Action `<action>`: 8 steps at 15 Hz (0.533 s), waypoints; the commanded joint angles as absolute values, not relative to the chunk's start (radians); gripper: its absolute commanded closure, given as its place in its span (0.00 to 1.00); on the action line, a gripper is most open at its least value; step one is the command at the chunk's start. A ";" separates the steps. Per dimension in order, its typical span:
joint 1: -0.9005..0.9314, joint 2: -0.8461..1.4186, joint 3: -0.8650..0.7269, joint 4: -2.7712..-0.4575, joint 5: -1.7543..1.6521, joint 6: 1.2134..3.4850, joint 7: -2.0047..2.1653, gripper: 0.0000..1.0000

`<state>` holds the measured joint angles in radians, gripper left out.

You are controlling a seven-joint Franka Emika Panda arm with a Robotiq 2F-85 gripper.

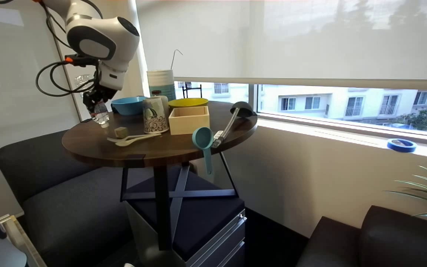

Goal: Put the bottle upright

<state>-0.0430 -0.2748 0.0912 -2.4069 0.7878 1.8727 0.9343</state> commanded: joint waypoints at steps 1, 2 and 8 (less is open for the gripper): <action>-0.024 -0.343 0.139 -2.405 0.665 1.949 1.006 0.73; -0.020 -0.355 0.154 -2.407 0.618 1.970 1.024 0.76; 0.019 -0.418 0.235 -2.416 0.363 2.043 1.120 0.79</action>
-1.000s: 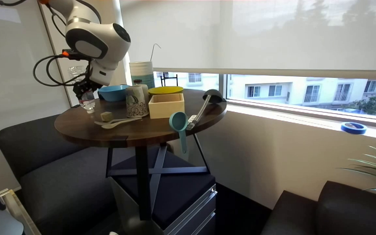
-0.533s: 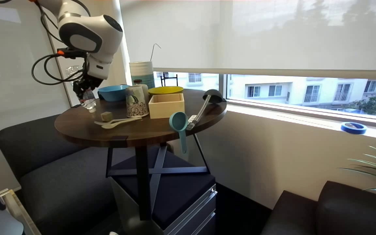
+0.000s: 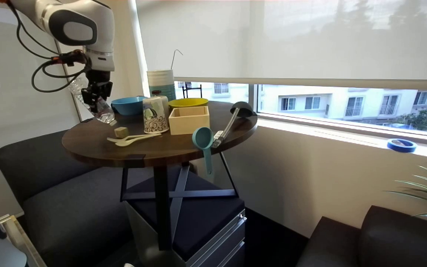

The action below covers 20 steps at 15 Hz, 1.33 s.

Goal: Put the bottle upright

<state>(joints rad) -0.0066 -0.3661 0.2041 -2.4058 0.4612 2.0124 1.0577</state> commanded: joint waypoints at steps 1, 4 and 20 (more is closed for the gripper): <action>0.026 -0.424 0.246 -2.420 0.336 2.048 1.134 0.79; 0.035 -0.434 0.280 -2.432 0.251 2.061 1.208 0.79; 0.050 -0.442 0.289 -2.533 0.095 2.163 1.418 0.00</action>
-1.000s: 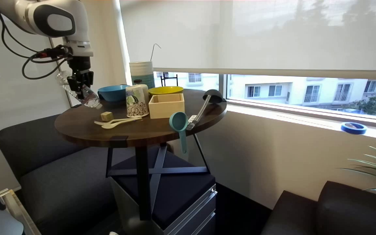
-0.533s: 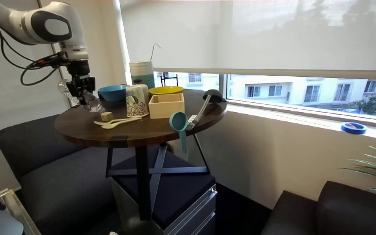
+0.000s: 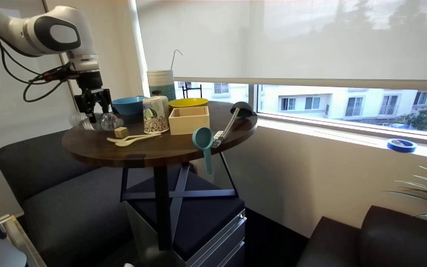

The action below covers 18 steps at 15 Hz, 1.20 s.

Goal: Put the bottle upright

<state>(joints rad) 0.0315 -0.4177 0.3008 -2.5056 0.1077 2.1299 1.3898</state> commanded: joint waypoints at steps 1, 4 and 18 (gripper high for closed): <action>0.051 -0.441 0.286 -2.535 0.098 2.165 1.416 0.00; 0.050 -0.439 0.280 -2.533 0.102 2.174 1.413 0.00; -0.004 -0.405 0.197 -2.566 -0.009 2.376 1.248 0.00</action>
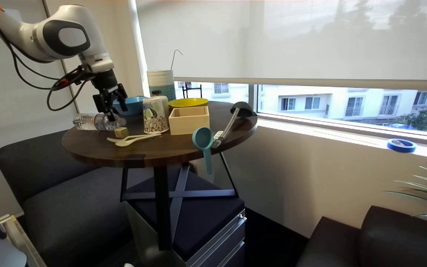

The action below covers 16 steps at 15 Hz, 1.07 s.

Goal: Put the bottle upright

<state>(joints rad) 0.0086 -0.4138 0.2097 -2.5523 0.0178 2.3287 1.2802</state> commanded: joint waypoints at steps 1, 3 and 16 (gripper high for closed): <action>-0.005 -0.398 0.187 -2.566 -0.002 2.388 1.228 0.00; -0.001 -0.386 0.162 -2.563 0.029 2.403 1.184 0.00; 0.018 -0.331 0.032 -2.525 0.349 2.305 0.885 0.07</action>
